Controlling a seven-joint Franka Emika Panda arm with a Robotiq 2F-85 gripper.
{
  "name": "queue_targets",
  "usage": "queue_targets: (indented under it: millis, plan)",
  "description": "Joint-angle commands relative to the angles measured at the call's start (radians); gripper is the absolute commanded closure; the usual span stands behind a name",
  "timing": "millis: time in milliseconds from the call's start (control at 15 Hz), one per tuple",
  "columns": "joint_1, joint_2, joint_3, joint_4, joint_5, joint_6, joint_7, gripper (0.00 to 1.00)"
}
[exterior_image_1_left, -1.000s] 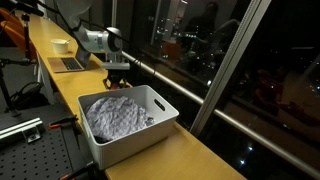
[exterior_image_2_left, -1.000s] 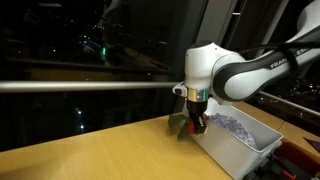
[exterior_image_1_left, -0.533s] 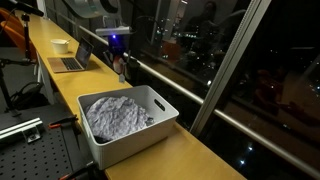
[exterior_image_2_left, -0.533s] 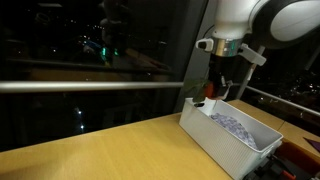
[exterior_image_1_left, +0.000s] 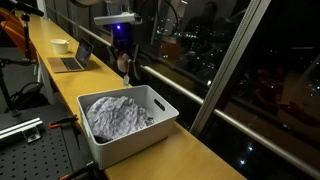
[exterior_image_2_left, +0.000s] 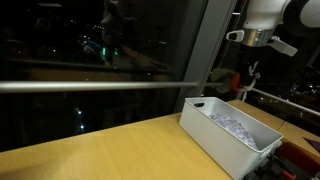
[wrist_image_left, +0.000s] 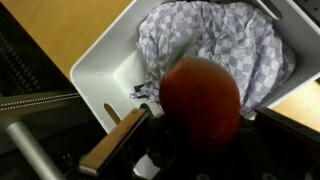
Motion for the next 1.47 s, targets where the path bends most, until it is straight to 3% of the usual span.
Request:
queue_targets:
  millis: [0,67,200,667,1067,1400]
  plan:
    - [-0.015,-0.008,-0.012,-0.069,0.029,0.064,-0.011,0.85]
    - [-0.018,-0.01,-0.014,-0.083,0.033,0.071,-0.009,0.57]
    - [-0.022,-0.029,-0.018,-0.118,0.036,0.088,-0.009,0.49]
    - [-0.015,-0.142,-0.013,-0.188,0.022,0.045,0.02,0.01]
    - [-0.012,-0.232,-0.013,-0.198,0.03,0.001,0.018,0.0]
    - [-0.014,-0.221,-0.015,-0.185,0.017,-0.002,0.024,0.0]
